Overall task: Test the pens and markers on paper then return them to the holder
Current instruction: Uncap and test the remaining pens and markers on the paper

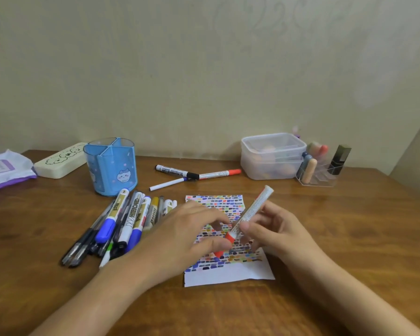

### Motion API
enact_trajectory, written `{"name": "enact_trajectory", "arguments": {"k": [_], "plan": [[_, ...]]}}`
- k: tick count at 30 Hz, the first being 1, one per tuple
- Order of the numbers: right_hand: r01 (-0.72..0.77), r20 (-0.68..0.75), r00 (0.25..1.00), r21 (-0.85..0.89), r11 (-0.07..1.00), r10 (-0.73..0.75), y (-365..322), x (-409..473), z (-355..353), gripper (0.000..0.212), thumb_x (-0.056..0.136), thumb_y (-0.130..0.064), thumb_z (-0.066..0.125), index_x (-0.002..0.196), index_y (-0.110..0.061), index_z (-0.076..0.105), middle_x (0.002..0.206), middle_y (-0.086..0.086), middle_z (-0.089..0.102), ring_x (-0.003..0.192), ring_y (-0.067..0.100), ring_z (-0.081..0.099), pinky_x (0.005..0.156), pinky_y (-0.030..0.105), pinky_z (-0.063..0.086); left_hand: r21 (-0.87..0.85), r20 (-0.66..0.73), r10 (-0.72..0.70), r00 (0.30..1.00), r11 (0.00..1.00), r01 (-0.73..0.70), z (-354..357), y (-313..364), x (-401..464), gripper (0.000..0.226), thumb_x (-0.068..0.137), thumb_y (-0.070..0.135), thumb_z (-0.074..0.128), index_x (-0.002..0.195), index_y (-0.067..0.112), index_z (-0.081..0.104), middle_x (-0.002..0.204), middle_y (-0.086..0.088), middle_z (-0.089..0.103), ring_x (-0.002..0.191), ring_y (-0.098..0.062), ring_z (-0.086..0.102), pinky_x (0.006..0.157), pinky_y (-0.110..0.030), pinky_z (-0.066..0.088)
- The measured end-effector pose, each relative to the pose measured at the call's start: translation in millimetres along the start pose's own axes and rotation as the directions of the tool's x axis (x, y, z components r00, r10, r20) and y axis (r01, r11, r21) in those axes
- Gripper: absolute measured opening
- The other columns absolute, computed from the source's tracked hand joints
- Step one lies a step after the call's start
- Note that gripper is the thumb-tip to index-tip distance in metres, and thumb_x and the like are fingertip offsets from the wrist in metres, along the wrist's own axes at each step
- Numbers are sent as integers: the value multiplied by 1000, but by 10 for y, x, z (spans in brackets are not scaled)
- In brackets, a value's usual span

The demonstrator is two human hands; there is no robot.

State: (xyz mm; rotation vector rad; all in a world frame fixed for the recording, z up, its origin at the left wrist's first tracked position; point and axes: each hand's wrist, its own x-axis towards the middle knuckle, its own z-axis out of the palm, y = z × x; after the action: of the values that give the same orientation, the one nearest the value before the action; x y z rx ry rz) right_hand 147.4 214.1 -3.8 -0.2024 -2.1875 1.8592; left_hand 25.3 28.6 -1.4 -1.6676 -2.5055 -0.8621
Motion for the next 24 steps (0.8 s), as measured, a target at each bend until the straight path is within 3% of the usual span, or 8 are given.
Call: {"name": "enact_trajectory", "arguments": {"k": [4, 8, 13, 17, 21, 24], "plan": [[27, 10, 1000, -16, 1000, -27, 34, -10, 38, 32, 82, -22, 74, 112, -19, 66, 88, 7, 75, 76, 16, 70, 60, 25, 54, -20, -27, -3, 1000, 1000, 3, 68, 50, -23, 32, 87, 60, 59, 114, 43, 56, 99, 25, 59, 105, 1, 48, 86, -28, 45], [41, -18, 999, -8, 999, -42, 79, -33, 16, 21, 82, -24, 74, 97, -13, 64, 80, 2, 70, 72, 16, 68, 61, 35, 54, -18, -9, 45, 999, 999, -45, 112, 95, -30, 20, 96, 41, 57, 115, 40, 53, 101, 21, 57, 100, -2, 51, 82, -24, 44], [86, -24, 996, -20, 996, -87, 77, -64, 79, 28, 85, -36, 74, 81, -12, 60, 68, 8, 64, 63, 19, 63, 55, 25, 50, -101, 10, 51, 999, 994, -50, 122, 208, -72, 12, 98, 26, 45, 106, 35, 43, 99, 16, 41, 86, -11, 48, 72, -24, 40], [86, 27, 996, -52, 995, -85, 75, -92, 125, 34, 88, -43, 63, 76, -12, 62, 64, 6, 63, 60, 17, 62, 58, 21, 48, -127, 56, 19, 998, 992, -11, 104, 244, -102, 8, 102, 34, 37, 108, 35, 43, 95, 13, 50, 90, -8, 47, 80, -21, 37], [97, 70, 994, -111, 989, -90, 71, -107, 142, 40, 94, -39, 57, 72, -5, 64, 64, 9, 64, 61, 16, 60, 62, 20, 46, 26, 66, 108, 992, 994, -109, 106, 190, -89, 20, 101, 54, 29, 101, 37, 39, 90, 16, 51, 85, -10, 49, 68, -25, 41], [100, 83, 993, -143, 985, -89, 84, -118, 152, 42, 95, -39, 56, 70, -6, 66, 67, 10, 67, 64, 15, 61, 66, 21, 46, 101, 43, 162, 986, 981, -166, 139, 136, -83, 13, 102, 44, 33, 100, 34, 41, 89, 14, 50, 82, -12, 47, 64, -29, 39]]}}
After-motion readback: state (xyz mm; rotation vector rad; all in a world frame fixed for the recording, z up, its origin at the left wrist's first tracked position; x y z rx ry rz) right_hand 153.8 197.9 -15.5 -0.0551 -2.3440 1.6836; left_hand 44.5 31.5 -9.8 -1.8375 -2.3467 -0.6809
